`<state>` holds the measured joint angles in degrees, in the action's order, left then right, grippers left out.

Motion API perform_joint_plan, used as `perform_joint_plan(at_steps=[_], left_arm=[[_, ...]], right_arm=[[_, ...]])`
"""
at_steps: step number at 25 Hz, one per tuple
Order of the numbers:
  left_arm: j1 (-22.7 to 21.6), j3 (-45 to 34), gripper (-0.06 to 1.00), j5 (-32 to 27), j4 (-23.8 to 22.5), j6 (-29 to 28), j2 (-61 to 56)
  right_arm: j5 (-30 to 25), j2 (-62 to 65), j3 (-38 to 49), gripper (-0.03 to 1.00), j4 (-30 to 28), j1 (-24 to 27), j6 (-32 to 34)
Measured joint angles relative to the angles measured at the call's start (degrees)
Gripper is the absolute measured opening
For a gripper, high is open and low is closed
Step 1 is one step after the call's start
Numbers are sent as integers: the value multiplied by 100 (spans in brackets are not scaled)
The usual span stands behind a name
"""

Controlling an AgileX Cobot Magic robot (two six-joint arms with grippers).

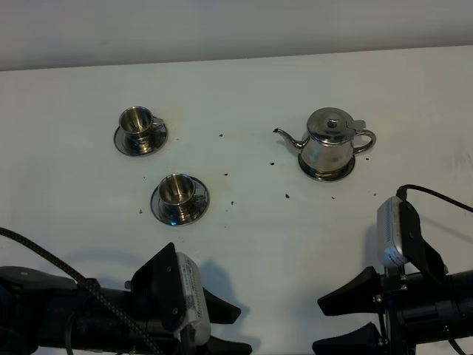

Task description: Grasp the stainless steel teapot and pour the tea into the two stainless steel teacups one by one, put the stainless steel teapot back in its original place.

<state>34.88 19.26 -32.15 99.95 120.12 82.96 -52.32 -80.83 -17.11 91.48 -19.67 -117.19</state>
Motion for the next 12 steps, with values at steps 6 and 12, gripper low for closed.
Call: perform_joint_plan(at_steps=[6, 12], left_arm=[[0, 60, 49, 89, 150, -15, 0], [0, 560, 49, 796, 150, -955, -233]], right_arm=[[0, 32, 0, 53, 0, 0, 20], [466, 351, -299, 53, -155, 0, 922]])
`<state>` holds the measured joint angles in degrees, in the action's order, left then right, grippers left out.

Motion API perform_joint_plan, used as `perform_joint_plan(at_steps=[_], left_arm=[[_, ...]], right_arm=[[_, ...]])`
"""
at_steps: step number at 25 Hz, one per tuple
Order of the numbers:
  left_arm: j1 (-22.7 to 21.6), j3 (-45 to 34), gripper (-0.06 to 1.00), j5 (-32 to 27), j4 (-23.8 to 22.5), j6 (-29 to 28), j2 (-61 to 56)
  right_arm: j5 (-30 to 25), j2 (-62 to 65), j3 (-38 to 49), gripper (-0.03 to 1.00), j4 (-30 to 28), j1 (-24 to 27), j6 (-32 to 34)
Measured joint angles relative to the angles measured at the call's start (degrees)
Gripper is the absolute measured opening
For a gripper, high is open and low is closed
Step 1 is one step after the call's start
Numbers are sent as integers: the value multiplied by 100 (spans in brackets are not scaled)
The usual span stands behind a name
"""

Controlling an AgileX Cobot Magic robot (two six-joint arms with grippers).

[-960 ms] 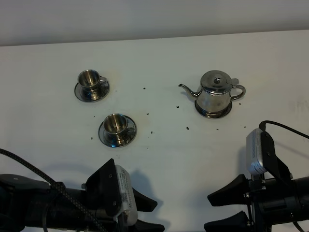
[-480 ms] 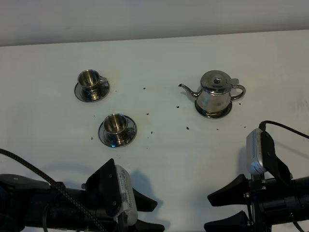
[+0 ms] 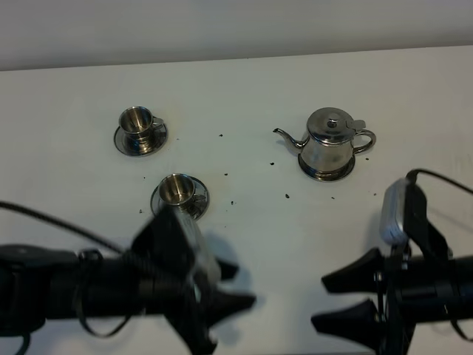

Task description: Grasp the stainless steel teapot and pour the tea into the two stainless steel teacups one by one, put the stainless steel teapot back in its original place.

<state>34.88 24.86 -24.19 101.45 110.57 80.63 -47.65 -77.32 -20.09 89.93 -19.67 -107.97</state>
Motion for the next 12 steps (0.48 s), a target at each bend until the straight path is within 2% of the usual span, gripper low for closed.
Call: perform_joint_plan(at_steps=[2, 6, 8, 9, 12], left_arm=[[0, 186, 49, 455, -163, -563, -271], [0, 571, 49, 1070, -1082, -2369, -975], [0, 766, 49, 1227, -1775, -3473, -1310], [-8, 849, 49, 1209, -2260, -4107, -1433], [-170, 1250, 49, 604, -3997, -6030, -1762]], right_arm=[[358, 74, -196, 53, -261, 0, 514], [752, 100, -700, 53, -994, 0, 1630], [805, 95, -998, 53, -1415, 0, 2207], [821, 95, -1122, 53, -1645, 0, 2452], [821, 95, -1525, 53, -2211, 0, 3149]])
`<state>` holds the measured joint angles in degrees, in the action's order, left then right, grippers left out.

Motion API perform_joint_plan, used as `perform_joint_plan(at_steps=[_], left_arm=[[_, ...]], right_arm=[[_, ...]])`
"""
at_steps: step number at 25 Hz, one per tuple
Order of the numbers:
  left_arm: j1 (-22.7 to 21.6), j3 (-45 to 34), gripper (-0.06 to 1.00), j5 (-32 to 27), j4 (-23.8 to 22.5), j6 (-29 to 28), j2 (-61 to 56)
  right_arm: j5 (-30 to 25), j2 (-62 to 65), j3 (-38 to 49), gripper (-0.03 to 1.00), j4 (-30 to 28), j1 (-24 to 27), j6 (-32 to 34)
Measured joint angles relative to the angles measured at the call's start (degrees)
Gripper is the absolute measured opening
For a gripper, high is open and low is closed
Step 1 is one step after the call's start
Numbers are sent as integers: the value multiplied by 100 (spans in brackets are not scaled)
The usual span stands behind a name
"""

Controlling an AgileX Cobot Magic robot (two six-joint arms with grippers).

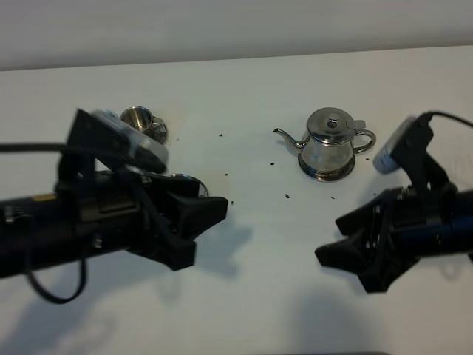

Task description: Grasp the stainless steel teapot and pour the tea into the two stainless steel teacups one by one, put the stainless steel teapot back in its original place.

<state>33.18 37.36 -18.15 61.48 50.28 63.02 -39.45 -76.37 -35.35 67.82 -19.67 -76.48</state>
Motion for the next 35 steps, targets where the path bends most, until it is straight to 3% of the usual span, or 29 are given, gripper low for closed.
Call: perform_joint_plan(at_steps=[6, 9, 11, 14, 19, 22, 35], left_arm=[[-362, 1004, 48, -2465, -4069, -4156, -282], [-373, 1105, 47, -3540, -5402, -5347, -443], [-376, 1009, 46, -3934, -5923, -5752, -654], [-376, 577, 46, -4156, -6297, -5959, -1233], [-376, -281, 45, -3858, -6574, -5954, -2389], [-376, -618, 45, -3861, -6582, -5912, -3029], [-376, -802, 45, -4244, -6263, -5519, -4807]], right_arm=[[-98, 24, -446, 53, -481, 0, 675], [-144, 24, -577, 53, -561, 0, 847], [-219, 24, -710, 53, -631, 0, 940], [-379, 24, -919, 53, -654, 0, 1033], [-597, 24, -1169, 53, -665, 0, 1063], [-652, 24, -1180, 53, -673, 0, 1075], [-806, 24, -1180, 53, -705, 0, 1075]])
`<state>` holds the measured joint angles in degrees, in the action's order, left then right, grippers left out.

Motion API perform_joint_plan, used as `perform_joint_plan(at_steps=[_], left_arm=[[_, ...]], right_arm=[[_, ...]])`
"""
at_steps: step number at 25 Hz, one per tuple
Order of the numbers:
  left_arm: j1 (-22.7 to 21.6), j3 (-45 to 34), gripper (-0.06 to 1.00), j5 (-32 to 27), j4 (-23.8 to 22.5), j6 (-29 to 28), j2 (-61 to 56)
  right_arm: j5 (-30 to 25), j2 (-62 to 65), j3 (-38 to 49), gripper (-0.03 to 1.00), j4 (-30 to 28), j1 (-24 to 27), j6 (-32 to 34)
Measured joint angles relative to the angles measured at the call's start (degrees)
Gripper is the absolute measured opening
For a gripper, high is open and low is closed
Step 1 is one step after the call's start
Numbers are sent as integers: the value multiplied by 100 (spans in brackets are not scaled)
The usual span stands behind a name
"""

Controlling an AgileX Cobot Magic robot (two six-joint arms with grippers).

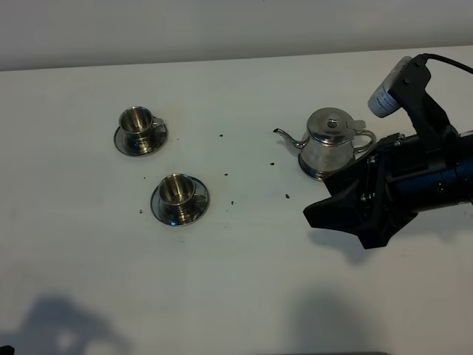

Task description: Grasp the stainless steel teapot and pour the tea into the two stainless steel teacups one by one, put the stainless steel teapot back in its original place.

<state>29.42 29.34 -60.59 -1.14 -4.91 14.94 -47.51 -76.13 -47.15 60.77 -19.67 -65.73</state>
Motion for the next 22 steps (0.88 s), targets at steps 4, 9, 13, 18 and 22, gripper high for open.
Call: perform_joint_plan(at_steps=[4, 9, 13, 18, 22], left_arm=[[-4, -13, 45, -3, 67, 101, -256], [-432, -13, 45, -3, 114, 125, -643], [-1264, -13, 45, -3, 114, 131, -1144], [-2227, -26, 45, -3, 77, 131, -1478], [-2575, -31, 45, -3, 77, 131, -1485]], right_arm=[[-15, 0, -17, 53, 0, 0, 0], [-20, 0, -29, 53, 0, 0, 0], [-20, 0, -31, 53, 0, 0, 0], [-14, 0, -35, 53, 29, 0, -5], [20, 0, -35, 53, 115, 0, -71]])
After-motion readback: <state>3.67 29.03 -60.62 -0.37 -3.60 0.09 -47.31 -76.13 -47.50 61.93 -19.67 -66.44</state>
